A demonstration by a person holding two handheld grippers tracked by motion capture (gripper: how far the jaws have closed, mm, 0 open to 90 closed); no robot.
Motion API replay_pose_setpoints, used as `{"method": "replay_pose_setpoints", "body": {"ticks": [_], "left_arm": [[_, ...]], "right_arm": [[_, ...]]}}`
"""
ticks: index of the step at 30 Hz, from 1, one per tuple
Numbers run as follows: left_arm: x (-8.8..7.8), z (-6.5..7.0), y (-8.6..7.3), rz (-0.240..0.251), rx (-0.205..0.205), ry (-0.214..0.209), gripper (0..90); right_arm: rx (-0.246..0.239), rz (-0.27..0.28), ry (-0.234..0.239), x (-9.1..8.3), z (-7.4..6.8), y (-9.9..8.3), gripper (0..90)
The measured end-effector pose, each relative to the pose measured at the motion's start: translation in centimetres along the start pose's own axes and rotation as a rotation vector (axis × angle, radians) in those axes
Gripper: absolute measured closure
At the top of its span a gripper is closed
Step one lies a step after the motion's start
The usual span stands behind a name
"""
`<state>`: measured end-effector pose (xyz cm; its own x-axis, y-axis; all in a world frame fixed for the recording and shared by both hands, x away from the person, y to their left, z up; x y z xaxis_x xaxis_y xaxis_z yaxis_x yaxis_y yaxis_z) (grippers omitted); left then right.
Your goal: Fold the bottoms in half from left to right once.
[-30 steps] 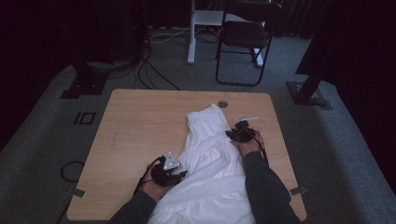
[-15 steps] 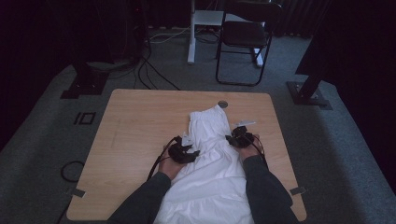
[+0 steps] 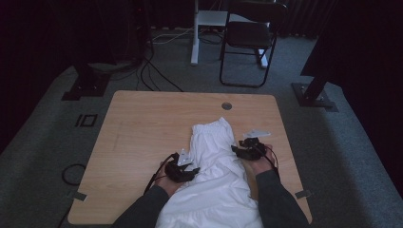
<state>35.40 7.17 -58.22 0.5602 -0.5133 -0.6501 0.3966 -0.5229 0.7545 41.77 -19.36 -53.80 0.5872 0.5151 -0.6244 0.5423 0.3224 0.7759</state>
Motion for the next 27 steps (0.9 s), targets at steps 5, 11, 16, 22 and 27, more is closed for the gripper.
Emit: {"method": "replay_pose_setpoints", "body": {"ticks": [5, 11, 16, 22, 27], "left_arm": [[0.0, 0.0, 0.0, 0.001, 0.000, 0.004, 52.6], [0.0, 0.1, 0.0, 0.001, 0.007, 0.013, 51.7], [0.0, 0.1, 0.0, 0.000, 0.010, 0.015, 51.7], [0.0, 0.1, 0.0, -0.001, 0.009, 0.019, 51.7], [0.0, 0.1, 0.0, 0.000, 0.001, 0.014, 51.7]], "right_arm": [[-0.034, -0.013, 0.026, 3.4, 0.4, 2.7, 45.4], [-0.114, -0.144, -0.014, 6.9, 0.6, 2.3, 75.7], [-0.126, 0.014, -0.140, 4.8, 0.9, 4.9, 82.2], [-0.053, -0.069, -0.120, 8.1, 2.3, 4.6, 52.9], [-0.021, -0.085, -0.146, 9.1, 2.8, 3.8, 32.0]]}}
Point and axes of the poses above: each handheld gripper's, and its own axes: x roughly forward along the jaws, y roughly out of its top, z roughly to its right, the point moved 3 cm from there along x, roughly forward along the jaws, and after that the axes turned 4 degrees about y, right-handed, at the moved point
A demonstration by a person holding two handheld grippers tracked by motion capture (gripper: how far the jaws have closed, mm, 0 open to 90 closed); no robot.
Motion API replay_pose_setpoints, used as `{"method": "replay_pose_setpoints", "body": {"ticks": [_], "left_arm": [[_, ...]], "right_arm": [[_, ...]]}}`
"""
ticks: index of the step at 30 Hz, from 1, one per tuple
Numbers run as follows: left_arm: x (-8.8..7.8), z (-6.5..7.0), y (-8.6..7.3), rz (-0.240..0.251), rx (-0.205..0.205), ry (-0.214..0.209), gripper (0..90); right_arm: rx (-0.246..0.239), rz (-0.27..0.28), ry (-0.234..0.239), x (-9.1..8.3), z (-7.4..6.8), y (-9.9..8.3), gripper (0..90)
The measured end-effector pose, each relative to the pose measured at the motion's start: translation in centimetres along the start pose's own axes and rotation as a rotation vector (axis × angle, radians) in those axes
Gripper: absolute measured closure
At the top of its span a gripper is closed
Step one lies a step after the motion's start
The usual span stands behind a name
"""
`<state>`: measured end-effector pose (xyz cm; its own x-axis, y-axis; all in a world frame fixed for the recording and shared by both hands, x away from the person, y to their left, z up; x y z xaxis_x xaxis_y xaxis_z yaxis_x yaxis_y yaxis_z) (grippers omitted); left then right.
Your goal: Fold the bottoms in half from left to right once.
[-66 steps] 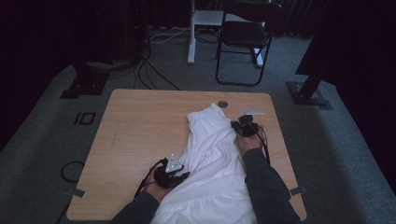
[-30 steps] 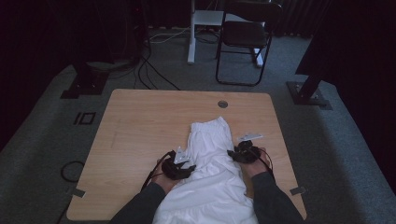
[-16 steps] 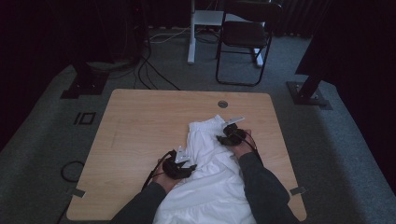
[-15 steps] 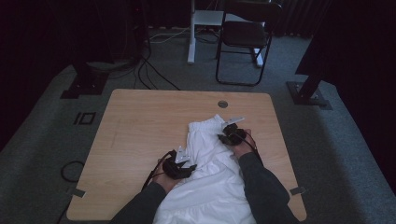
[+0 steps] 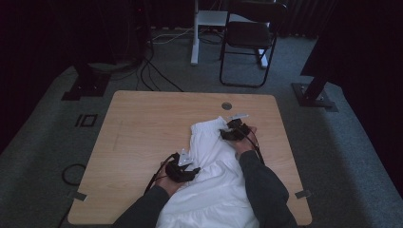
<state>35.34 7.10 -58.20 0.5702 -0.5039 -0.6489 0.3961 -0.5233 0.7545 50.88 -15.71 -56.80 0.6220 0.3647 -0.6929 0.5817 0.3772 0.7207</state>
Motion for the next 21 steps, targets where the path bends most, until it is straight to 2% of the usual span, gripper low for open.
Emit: {"method": "replay_pose_setpoints", "body": {"ticks": [3, 4, 5, 6, 7, 8, 9, 16, 17, 18, 21], "left_arm": [[0.0, 0.0, 0.0, -0.002, 0.004, 0.005, 51.8], [0.0, 0.1, 0.0, 0.001, -0.003, 0.009, 51.8], [-0.1, 0.1, -0.1, 0.001, -0.004, 0.010, 51.9], [-0.2, 0.2, -0.2, 0.002, -0.008, 0.011, 51.9], [-0.2, 0.2, -0.2, 0.002, -0.008, 0.011, 51.9], [-0.4, 0.3, -0.3, 0.000, -0.011, 0.013, 51.9], [-0.5, 0.4, -0.4, -0.001, -0.014, 0.015, 51.9], [-2.3, 2.1, -1.9, -0.001, -0.024, 0.012, 51.9], [-2.3, 2.1, -1.9, -0.001, -0.024, 0.012, 51.9], [-2.6, 2.4, -2.2, 0.002, -0.038, -0.003, 51.5], [-3.1, 2.2, -2.0, 0.003, -0.037, 0.008, 48.0]], "right_arm": [[0.014, -0.020, 0.020, 0.3, 0.1, -0.4, 36.8], [0.033, -0.012, 0.046, 0.3, 0.2, -0.5, 44.8], [0.056, -0.005, 0.081, -0.1, -0.1, -0.9, 56.9], [0.061, -0.002, 0.084, -0.3, -0.3, -1.1, 62.0], [0.061, -0.002, 0.084, -0.3, -0.3, -1.1, 62.0], [0.064, 0.004, 0.088, -0.5, -0.6, -1.3, 65.6], [0.068, 0.012, 0.097, -1.1, -1.1, -2.0, 69.2], [0.111, 0.033, 0.116, -3.8, -2.4, -4.9, 70.9], [0.111, 0.033, 0.116, -3.8, -2.4, -4.9, 70.9], [0.086, 0.028, 0.103, -4.1, -3.0, -5.2, 70.3], [0.073, 0.018, 0.096, -4.2, -3.2, -5.2, 70.2]]}}
Point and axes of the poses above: each handheld gripper's, and its own axes: x roughly forward along the jaws, y roughly out of its top, z roughly to its right, the point moved 3 cm from there along x, roughly forward along the jaws, and after that the axes turned 4 degrees about y, right-handed, at the moved point
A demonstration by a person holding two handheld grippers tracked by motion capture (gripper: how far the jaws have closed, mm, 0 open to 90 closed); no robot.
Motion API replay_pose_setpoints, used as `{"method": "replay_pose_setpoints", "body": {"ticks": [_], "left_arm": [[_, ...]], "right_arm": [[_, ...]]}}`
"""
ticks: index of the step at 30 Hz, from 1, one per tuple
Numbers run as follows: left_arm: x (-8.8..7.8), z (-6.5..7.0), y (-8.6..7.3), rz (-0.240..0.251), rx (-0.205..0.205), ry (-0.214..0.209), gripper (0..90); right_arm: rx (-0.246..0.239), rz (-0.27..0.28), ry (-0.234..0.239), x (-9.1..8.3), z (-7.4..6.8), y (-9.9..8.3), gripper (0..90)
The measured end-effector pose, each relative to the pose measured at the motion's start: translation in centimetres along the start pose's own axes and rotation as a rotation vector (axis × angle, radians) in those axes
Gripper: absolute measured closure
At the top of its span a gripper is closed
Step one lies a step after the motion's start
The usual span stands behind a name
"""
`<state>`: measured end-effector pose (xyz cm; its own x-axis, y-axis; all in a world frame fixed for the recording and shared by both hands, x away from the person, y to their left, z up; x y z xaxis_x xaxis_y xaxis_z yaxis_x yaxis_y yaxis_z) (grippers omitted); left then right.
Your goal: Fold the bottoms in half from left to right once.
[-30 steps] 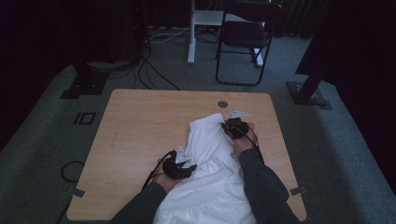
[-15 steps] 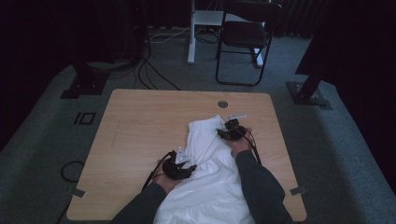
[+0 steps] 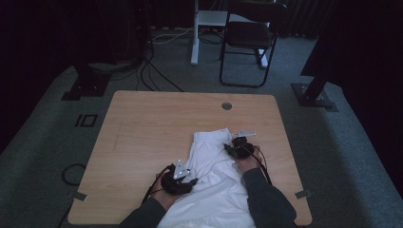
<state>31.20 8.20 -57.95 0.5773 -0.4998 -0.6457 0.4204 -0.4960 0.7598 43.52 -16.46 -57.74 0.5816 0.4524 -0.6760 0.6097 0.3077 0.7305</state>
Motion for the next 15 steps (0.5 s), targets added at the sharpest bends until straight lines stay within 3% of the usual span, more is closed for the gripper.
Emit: {"method": "replay_pose_setpoints", "body": {"ticks": [2, 4, 5, 7, 8, 9, 11, 12, 13, 15], "left_arm": [[-0.3, -0.5, 0.4, 0.010, -0.011, 0.010, 47.4], [-1.4, -2.6, 2.9, 0.087, -0.062, 0.053, 43.1], [-1.5, -3.2, 3.7, 0.106, -0.058, 0.072, 41.5], [-1.4, -3.7, 4.5, 0.118, -0.053, 0.087, 39.0], [-0.5, -4.8, 5.8, 0.120, -0.074, 0.086, 37.0], [0.3, -5.2, 6.3, 0.100, -0.094, 0.064, 34.8], [1.2, -5.6, 6.7, 0.085, -0.108, 0.057, 31.9], [2.5, -6.1, 7.0, 0.063, -0.122, 0.056, 31.9], [4.2, -6.6, 7.2, 0.027, -0.168, 0.033, 29.7], [5.7, -7.0, 7.2, -0.004, -0.214, 0.024, 27.3]], "right_arm": [[0.003, -0.002, 0.003, 0.0, 0.0, 0.0, 70.1], [0.004, -0.019, 0.011, 0.1, 0.1, 0.3, 71.4], [0.004, -0.020, 0.014, 0.1, 0.2, 0.3, 71.8], [0.004, -0.017, 0.023, 0.2, 0.3, 0.4, 72.3], [0.008, -0.015, 0.026, 0.2, 0.3, 0.4, 72.4], [0.013, -0.015, 0.030, 0.3, 0.3, 0.5, 72.4], [0.013, -0.015, 0.032, 0.3, 0.4, 0.5, 72.5], [0.012, -0.016, 0.033, 0.3, 0.4, 0.5, 72.6], [0.012, -0.016, 0.035, 0.3, 0.4, 0.6, 72.6], [0.018, -0.017, 0.041, 0.4, 0.5, 0.6, 72.6]]}}
Point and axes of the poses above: each handheld gripper's, and its own axes: x roughly forward along the jaws, y roughly out of its top, z roughly to its right, the point moved 3 cm from there along x, roughly forward along the jaws, and after that the axes turned 4 degrees about y, right-handed, at the moved point
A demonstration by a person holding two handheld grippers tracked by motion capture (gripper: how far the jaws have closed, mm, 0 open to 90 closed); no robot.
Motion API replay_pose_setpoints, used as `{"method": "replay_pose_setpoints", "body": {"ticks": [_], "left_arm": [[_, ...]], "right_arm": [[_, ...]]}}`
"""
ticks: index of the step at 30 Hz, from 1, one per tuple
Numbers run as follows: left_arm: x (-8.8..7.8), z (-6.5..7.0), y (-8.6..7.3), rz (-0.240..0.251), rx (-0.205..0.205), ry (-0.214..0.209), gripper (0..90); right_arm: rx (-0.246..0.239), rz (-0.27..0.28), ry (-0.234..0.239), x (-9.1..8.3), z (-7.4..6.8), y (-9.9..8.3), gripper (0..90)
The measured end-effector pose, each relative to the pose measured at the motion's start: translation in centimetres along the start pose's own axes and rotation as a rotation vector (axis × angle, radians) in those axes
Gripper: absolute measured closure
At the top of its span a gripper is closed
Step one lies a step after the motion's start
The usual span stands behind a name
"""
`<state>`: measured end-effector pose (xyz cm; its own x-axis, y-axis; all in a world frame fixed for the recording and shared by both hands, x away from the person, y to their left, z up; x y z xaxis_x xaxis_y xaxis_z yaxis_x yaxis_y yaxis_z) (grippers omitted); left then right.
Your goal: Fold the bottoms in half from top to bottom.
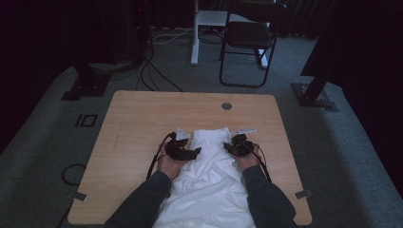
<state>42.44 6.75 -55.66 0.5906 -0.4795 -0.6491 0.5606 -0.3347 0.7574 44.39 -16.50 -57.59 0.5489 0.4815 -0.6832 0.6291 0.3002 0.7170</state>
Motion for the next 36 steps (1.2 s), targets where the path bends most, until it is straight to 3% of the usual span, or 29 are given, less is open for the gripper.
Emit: {"method": "replay_pose_setpoints", "body": {"ticks": [1, 6, 12, 17, 18, 19, 21, 23, 25, 30, 31, 33, 34, 36], "left_arm": [[0.9, -0.2, -0.1, -0.020, -0.037, -0.025, 25.3], [2.5, -0.5, -0.3, -0.041, -0.078, -0.048, 18.0], [3.0, -0.2, 0.1, -0.052, -0.022, -0.020, 16.4], [3.2, 0.3, 0.2, -0.090, 0.088, 0.051, 23.1], [3.2, 0.3, 0.2, -0.090, 0.088, 0.051, 24.1], [3.3, 0.4, 0.3, -0.102, 0.104, 0.065, 24.9], [3.3, 0.4, 0.4, -0.101, 0.099, 0.069, 28.5], [3.2, 0.4, 0.5, -0.106, 0.083, 0.082, 32.4], [3.1, 0.6, 0.5, -0.113, 0.081, 0.086, 35.5], [3.0, 0.7, 0.5, -0.122, 0.081, 0.090, 38.1], [3.0, 0.7, 0.5, -0.124, 0.079, 0.088, 40.3], [2.9, 0.7, 0.6, -0.126, 0.071, 0.074, 47.3], [2.8, 0.7, 0.6, -0.124, 0.050, 0.057, 53.6], [2.8, 0.2, 0.8, -0.131, 0.000, 0.008, 64.7]], "right_arm": [[0.004, 0.001, 0.005, 0.0, 0.1, 0.0, 72.6], [0.016, 0.003, 0.020, 0.2, 0.3, 0.2, 72.6], [0.023, 0.005, 0.015, 0.3, 0.4, 0.4, 72.8], [0.008, -0.004, 0.000, 0.5, 0.2, 0.6, 71.0], [0.008, -0.004, 0.000, 0.5, 0.2, 0.6, 71.0], [-0.007, -0.014, -0.006, 0.5, -0.1, 0.7, 65.1], [-0.016, -0.022, -0.007, 0.6, -0.3, 0.7, 61.1], [-0.064, -0.047, -0.022, 0.8, -1.0, 0.8, 52.0], [-0.057, -0.051, -0.034, 0.8, -1.1, 0.9, 43.2], [-0.055, -0.064, -0.042, 0.9, -0.9, 1.0, 39.1], [-0.057, -0.068, -0.040, 0.9, -0.9, 1.0, 42.5], [-0.059, -0.072, -0.029, 0.8, -0.8, 1.2, 60.2], [-0.051, -0.076, -0.027, 0.8, -0.7, 1.4, 72.8], [-0.028, -0.074, -0.001, 1.0, -0.6, 1.6, 82.4]]}}
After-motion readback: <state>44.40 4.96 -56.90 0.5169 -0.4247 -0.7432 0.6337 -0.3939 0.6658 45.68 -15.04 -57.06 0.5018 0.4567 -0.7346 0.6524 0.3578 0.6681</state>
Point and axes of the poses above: each handheld gripper's, and its own axes: x roughly forward along the jaws, y roughly out of its top, z roughly to its right, the point moved 3 cm from there along x, roughly forward along the jaws, and after that the axes turned 4 degrees about y, right-handed, at the moved point
